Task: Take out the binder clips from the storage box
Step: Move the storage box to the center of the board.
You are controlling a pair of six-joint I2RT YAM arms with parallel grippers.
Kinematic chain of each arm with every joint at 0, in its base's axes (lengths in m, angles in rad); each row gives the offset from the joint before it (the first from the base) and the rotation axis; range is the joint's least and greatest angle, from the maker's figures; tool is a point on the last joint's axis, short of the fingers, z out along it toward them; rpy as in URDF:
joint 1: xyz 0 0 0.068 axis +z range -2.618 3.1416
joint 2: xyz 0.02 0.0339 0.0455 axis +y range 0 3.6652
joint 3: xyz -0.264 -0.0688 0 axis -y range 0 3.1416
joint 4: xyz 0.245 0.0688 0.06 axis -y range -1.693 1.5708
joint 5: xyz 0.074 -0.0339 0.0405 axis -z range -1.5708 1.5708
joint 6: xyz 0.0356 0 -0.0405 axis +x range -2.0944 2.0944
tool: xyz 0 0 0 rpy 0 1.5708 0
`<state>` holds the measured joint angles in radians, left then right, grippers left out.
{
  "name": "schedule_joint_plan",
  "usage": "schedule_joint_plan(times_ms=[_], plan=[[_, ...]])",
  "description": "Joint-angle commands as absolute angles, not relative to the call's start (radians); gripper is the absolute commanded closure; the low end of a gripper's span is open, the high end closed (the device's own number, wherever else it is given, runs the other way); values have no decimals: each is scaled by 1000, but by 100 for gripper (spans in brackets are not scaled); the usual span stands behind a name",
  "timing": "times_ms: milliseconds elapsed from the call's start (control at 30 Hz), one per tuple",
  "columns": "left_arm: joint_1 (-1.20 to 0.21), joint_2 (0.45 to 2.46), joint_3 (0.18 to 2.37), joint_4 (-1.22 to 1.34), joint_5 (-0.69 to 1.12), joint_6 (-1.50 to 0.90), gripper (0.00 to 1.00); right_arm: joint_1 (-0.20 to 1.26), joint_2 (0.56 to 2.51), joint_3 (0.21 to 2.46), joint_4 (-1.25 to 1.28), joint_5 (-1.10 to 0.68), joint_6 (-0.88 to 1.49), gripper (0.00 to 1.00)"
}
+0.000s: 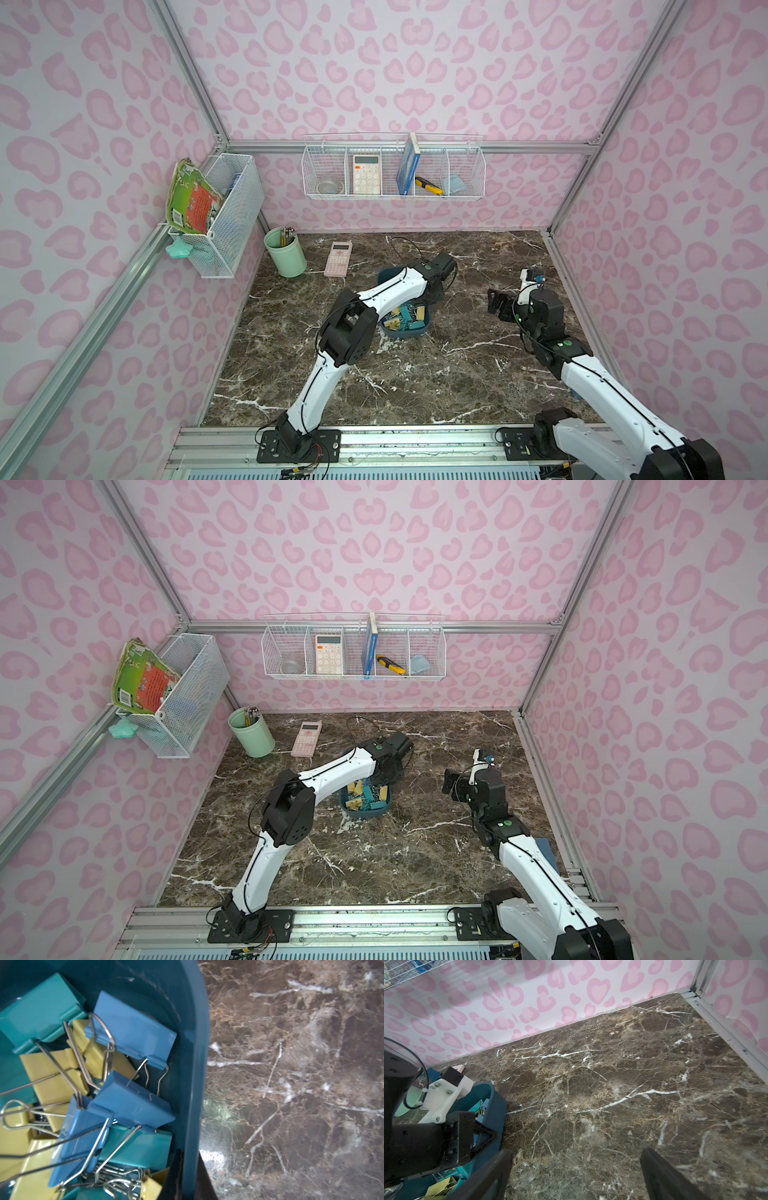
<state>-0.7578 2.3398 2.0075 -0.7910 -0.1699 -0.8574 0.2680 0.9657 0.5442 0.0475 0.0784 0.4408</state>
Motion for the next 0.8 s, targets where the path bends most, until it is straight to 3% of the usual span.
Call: schedule_joint_plan(times_ms=[0,267,367,467,633,767], plan=[[-781,2362,2023,-766,-66,-886,100,266,962,547,37,86,446,0],[-802,2367,2024,-766,-57,-909,99,268,982,551,38,57,449,0],[-802,2347,2026,-767,-64,-906,70,269,990,558,40,27,445,0],[-802,2303,2026,-767,-84,-884,51,287,1006,572,35,18,442,0],[-782,2190,1989,-769,-92,-790,44,356,1050,611,29,28,437,0],[-715,2080,1883,-772,-15,-720,47,422,1084,646,38,32,424,0]])
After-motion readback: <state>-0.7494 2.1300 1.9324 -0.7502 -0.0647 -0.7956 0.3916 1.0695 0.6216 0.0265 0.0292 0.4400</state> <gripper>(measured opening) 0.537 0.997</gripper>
